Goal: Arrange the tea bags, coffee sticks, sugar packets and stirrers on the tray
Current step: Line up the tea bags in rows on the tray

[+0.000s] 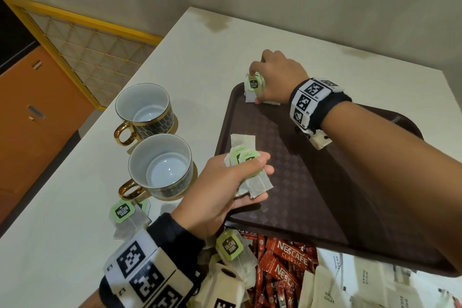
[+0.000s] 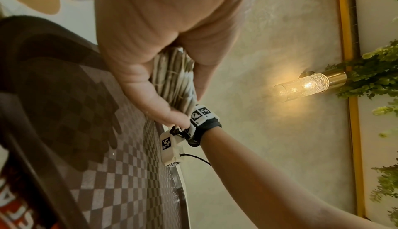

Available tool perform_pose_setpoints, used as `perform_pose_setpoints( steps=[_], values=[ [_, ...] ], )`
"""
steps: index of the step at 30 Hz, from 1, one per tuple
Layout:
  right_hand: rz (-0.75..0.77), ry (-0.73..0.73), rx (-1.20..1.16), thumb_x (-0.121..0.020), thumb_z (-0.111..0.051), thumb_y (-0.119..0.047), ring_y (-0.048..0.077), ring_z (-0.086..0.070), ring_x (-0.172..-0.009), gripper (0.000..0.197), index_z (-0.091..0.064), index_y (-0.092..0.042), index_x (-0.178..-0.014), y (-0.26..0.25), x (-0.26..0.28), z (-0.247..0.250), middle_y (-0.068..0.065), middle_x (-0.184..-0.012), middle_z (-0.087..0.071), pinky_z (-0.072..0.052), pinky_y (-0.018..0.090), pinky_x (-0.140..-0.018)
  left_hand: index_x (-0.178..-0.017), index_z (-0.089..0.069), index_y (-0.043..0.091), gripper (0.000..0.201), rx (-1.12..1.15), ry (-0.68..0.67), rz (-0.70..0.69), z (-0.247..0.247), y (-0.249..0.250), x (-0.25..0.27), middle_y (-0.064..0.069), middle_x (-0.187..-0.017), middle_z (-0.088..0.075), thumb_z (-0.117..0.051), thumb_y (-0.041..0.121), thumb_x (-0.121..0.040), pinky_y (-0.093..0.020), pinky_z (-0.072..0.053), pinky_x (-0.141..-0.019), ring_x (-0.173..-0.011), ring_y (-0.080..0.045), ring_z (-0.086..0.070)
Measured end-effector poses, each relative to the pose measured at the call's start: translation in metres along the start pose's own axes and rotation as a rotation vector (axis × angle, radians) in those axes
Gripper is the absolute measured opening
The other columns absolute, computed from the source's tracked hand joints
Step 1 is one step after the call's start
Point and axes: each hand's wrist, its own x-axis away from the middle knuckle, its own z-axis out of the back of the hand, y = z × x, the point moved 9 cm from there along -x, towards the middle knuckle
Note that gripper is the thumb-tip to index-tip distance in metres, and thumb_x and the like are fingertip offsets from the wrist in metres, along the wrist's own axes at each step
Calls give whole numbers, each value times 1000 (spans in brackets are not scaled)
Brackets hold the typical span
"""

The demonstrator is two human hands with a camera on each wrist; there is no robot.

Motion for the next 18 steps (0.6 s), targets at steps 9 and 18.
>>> perform_pose_setpoints(
  steps=[9, 18],
  values=[
    [21, -18, 24, -70, -79, -49, 29, -45, -115, 68, -53, -16, -124, -3, -6, -3, 10, -124, -48, -42, 40, -83, -111, -70, 16, 24, 1, -3, -2, 0, 0, 0, -2, -97, -76, -67, 25, -88, -26, -58, -69, -90, -13, -73],
    [-25, 8, 15, -70, -76, -57, 30, -46, -115, 73, -52, -16, -125, 3, -11, 0, 10, -125, -50, -41, 41, -83, -111, -70, 15, 24, -10, -10, 0, 0, 1, 1, -2, -97, -76, -66, 25, -89, -24, -58, -68, -89, -12, -72]
  ],
)
